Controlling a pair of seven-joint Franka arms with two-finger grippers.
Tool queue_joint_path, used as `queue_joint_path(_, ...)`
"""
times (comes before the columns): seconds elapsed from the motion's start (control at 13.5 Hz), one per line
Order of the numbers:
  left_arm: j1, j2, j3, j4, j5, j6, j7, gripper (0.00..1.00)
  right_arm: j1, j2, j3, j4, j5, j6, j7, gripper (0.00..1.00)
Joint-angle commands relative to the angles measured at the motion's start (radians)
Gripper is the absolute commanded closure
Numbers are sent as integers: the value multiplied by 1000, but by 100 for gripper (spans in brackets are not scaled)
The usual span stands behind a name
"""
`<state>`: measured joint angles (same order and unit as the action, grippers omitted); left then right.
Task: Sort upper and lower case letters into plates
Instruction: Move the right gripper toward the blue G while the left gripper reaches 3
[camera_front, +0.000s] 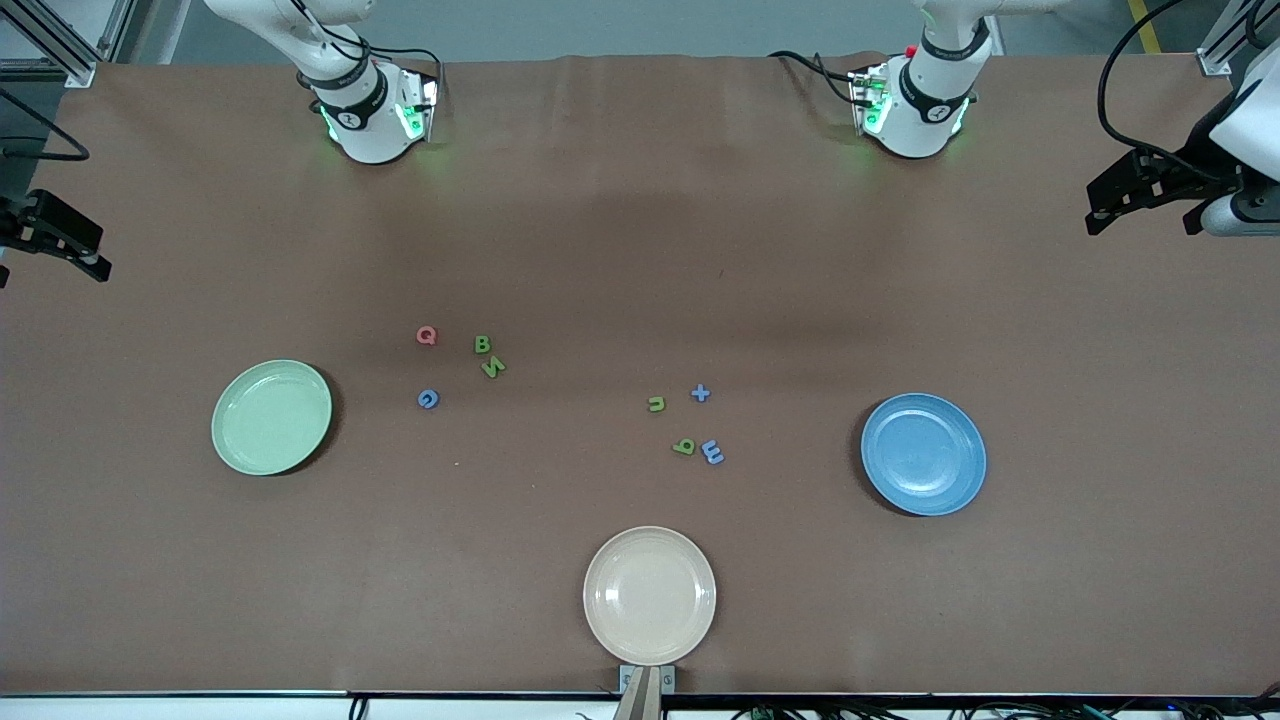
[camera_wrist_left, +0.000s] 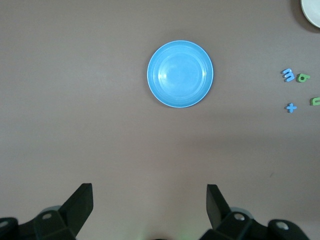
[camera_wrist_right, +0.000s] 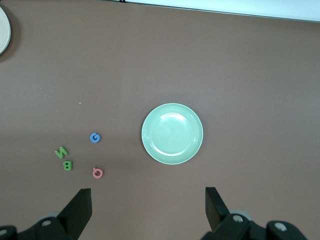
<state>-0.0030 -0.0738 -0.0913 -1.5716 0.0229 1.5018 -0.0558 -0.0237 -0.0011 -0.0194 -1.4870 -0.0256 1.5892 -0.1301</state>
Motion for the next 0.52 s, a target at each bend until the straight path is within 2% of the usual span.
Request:
queue_joint_path(0.0, 3, -6, -2, -1, -17, -2, 19, 0, 1, 6, -1, 16, 1, -9, -2, 0)
queue_joint_path(0.22, 6, 0, -2, 1, -15, -2, 17, 0, 1, 6, -1, 16, 3, -9, -2, 0)
queue_joint_path(0.45, 0, 60, -2, 4, 0, 12, 16, 0, 2, 6, -1, 16, 3, -8, -3, 0)
